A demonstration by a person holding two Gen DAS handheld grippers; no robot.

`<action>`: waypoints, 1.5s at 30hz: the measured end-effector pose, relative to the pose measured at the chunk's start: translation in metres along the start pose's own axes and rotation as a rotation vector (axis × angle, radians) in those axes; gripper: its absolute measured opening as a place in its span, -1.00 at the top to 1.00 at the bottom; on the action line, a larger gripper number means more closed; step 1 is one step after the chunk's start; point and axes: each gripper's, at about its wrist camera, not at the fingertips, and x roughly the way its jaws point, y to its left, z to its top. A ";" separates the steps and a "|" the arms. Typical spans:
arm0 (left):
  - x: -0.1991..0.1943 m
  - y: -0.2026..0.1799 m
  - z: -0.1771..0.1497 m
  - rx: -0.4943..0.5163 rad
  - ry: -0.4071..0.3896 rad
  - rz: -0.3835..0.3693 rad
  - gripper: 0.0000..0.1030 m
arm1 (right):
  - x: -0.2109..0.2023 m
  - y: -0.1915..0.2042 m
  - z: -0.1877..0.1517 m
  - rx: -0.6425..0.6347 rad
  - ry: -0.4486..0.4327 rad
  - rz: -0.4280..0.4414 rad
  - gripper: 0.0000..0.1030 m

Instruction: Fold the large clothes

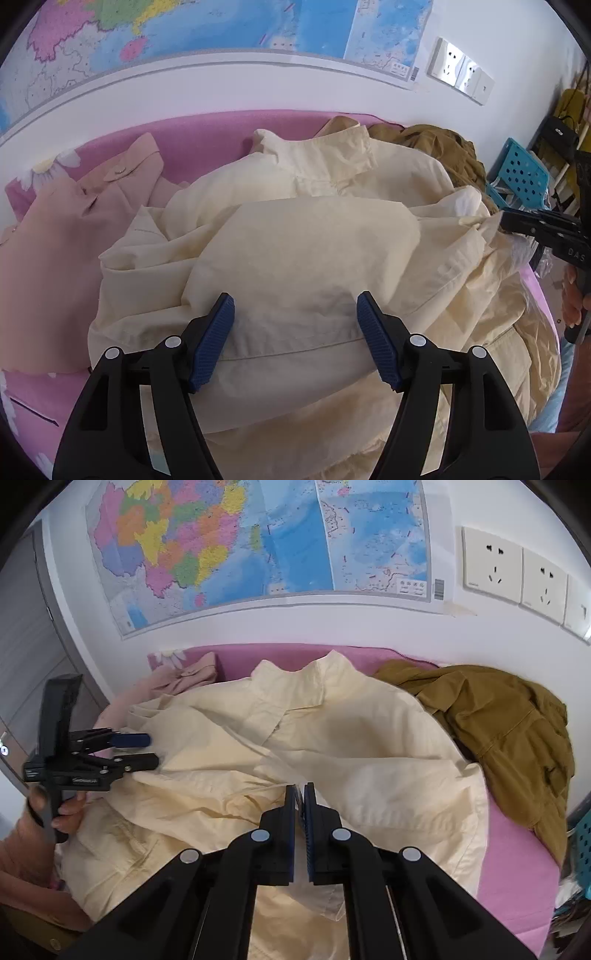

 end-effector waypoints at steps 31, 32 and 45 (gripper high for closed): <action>-0.014 -0.001 -0.003 -0.021 -0.100 0.013 -0.40 | -0.011 0.012 0.011 0.044 -0.117 -0.003 0.82; -0.012 0.000 -0.003 -0.024 -0.093 0.016 -0.40 | -0.005 0.010 0.012 0.041 -0.102 -0.005 0.82; 0.019 -0.003 -0.015 0.028 0.004 0.040 -0.51 | -0.004 -0.043 -0.033 0.259 0.016 0.124 -0.22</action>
